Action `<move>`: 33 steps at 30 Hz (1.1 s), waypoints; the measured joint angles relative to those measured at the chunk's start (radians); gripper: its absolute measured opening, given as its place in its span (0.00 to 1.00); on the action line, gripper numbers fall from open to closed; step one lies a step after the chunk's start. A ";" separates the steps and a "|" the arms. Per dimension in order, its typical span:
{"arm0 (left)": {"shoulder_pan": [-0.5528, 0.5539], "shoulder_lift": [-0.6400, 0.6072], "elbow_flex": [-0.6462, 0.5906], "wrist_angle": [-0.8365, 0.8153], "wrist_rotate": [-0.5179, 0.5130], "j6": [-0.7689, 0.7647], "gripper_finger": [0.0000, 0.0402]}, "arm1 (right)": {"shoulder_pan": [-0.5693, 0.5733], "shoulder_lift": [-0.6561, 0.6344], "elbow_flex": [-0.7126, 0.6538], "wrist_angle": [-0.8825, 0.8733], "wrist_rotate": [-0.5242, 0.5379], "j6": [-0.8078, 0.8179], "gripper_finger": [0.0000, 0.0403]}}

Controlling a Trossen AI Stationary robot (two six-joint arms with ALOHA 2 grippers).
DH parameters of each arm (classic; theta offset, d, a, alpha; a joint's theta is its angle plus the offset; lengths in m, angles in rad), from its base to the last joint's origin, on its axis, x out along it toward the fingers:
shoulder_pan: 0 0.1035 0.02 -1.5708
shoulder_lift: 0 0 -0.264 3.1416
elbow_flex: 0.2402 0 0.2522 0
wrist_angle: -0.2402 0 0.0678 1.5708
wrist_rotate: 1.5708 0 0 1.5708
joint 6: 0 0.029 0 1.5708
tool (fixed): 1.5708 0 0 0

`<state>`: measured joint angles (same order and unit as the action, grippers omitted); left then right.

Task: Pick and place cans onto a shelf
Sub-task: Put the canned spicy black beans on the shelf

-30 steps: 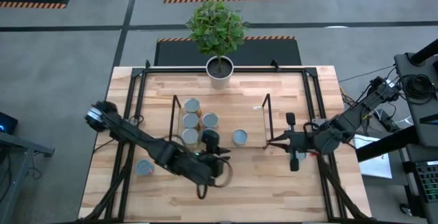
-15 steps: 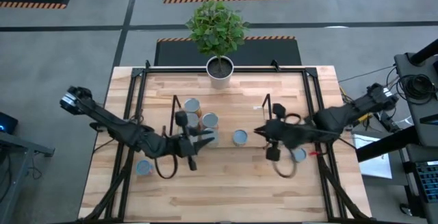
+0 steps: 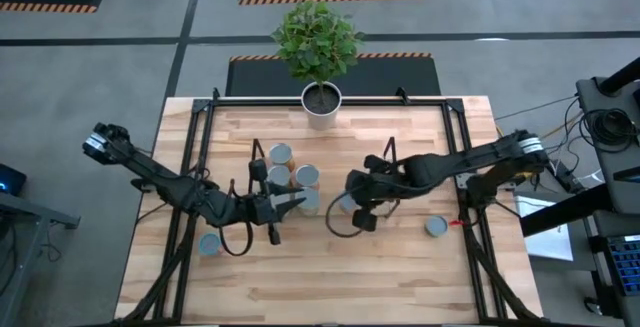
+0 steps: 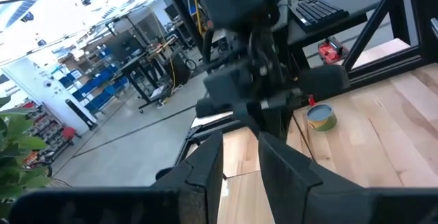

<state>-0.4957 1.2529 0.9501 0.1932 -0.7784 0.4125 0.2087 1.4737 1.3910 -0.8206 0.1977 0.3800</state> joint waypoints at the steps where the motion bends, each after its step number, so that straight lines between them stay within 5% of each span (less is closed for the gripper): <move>1: 0.000 0.002 0.000 0.000 0.000 0.003 0.19 | -0.004 0.018 0.009 -0.006 -0.007 0.004 0.03; 15: 0.000 0.002 0.000 0.001 0.000 0.005 0.19 | -0.068 0.232 0.127 -0.173 -0.024 -0.026 0.03; 33: 0.000 0.002 0.000 0.001 0.000 0.005 0.19 | -0.085 0.263 0.116 -0.162 -0.011 -0.067 0.03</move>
<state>-0.4957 1.2545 0.9501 0.1940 -0.7780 0.4179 0.1234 1.7363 1.5068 -0.9822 0.1864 0.3126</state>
